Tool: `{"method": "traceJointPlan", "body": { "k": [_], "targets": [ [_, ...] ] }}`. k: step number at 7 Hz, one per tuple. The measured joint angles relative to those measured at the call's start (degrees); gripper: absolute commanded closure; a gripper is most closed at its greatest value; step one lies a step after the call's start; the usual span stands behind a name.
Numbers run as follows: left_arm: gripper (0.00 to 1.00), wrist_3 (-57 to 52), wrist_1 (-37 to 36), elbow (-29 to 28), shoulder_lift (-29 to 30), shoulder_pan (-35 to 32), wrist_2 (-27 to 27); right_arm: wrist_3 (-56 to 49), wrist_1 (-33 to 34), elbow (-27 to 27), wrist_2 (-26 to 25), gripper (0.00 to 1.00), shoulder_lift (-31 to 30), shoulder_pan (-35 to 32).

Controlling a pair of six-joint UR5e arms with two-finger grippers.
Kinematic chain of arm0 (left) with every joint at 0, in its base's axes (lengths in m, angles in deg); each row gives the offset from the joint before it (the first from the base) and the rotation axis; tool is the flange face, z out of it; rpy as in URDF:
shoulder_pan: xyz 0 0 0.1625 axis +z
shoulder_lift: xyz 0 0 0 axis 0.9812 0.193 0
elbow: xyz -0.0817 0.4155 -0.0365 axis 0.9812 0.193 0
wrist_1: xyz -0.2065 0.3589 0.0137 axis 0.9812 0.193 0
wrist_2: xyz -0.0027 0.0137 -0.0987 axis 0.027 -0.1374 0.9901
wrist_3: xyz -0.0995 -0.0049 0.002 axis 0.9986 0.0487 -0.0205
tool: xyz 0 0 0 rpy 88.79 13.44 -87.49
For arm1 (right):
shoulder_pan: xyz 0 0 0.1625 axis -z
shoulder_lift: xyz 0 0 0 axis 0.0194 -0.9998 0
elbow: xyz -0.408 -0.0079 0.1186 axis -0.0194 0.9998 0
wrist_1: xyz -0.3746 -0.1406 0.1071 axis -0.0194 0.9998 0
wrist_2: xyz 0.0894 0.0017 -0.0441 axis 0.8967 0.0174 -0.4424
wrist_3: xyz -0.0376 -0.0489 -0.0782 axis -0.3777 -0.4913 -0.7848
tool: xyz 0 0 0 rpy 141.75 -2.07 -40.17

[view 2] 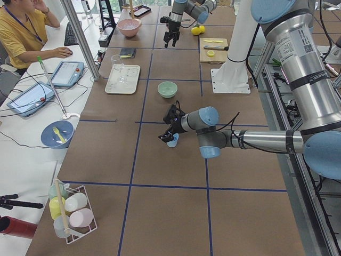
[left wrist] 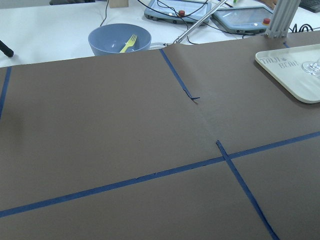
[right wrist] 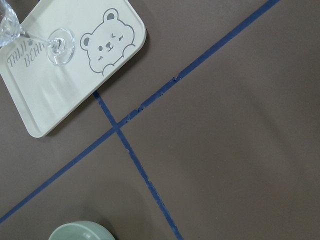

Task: Pour ice into bowl

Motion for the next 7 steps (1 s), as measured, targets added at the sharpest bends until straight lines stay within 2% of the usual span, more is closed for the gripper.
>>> {"method": "traceJointPlan", "body": {
  "k": [4,7],
  "targets": [
    [0.01,5.19,0.71,-0.89,-2.29,16.37,-24.57,-0.03,0.09,-0.08,-1.43,0.00,-0.03,0.13],
    [0.01,16.76,0.49,-4.90,-2.39,29.89,-42.94,-0.03,0.10,-0.24,-1.54,0.00,-0.03,0.12]
  ]
}}
